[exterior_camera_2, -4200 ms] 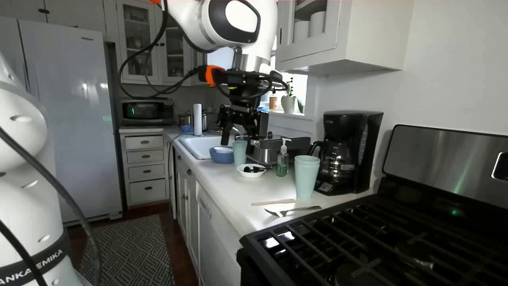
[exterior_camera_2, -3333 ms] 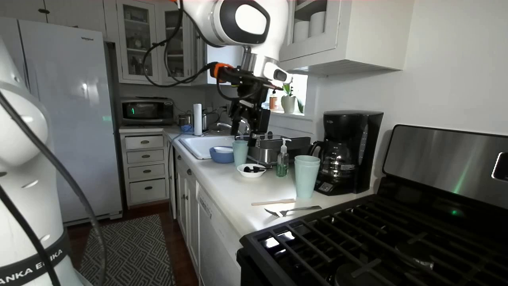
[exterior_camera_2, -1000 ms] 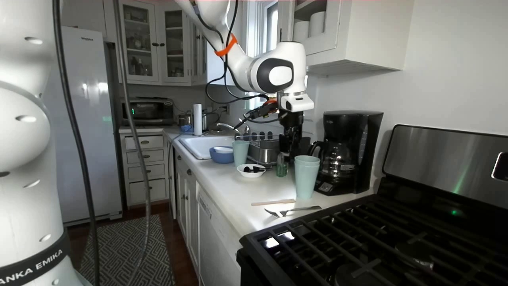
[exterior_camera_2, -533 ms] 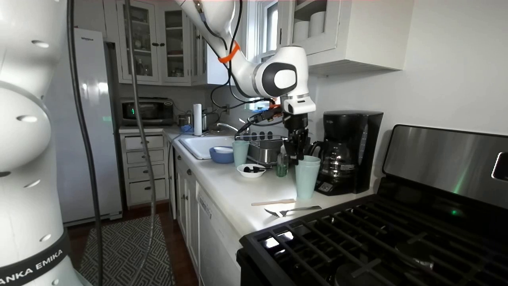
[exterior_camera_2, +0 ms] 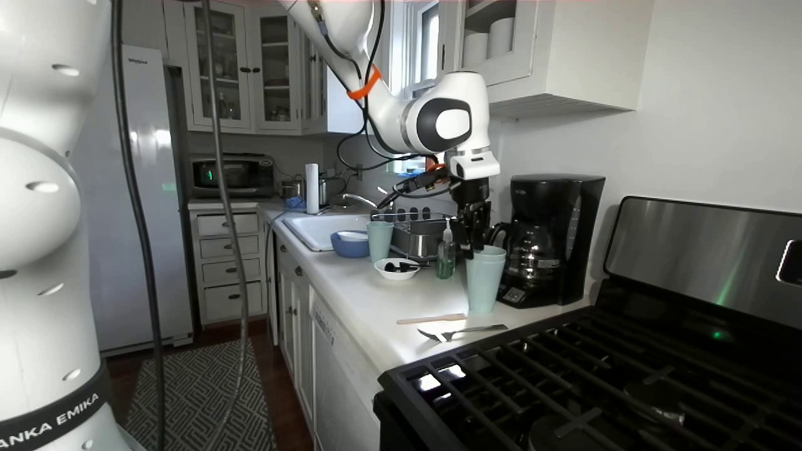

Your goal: Remove the grey cup from inside the other grey cup and put it on the counter

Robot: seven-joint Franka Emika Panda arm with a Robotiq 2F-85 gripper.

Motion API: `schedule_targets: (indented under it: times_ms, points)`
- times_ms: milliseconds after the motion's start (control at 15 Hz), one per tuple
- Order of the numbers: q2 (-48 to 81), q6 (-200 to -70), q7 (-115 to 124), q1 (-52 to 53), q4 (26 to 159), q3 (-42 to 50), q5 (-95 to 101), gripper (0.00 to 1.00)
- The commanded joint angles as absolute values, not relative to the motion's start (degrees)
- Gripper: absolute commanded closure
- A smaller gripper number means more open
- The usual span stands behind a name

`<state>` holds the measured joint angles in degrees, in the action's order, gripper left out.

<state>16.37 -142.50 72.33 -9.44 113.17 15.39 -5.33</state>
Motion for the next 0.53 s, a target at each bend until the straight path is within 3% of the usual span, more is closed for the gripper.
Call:
schedule_targets:
  times_ms: [0,67,267,467]
  points:
    - [18.4,-142.9,75.0,-8.9,111.0,15.8,-4.7,0.58]
    - [18.6,-142.9,75.2,-8.8,110.8,15.9,-4.7,0.77]
    - [19.2,-142.7,75.8,-8.8,110.1,16.0,-4.6,0.96]
    - [19.3,-142.7,76.3,-8.8,109.8,16.1,-4.5,1.0]
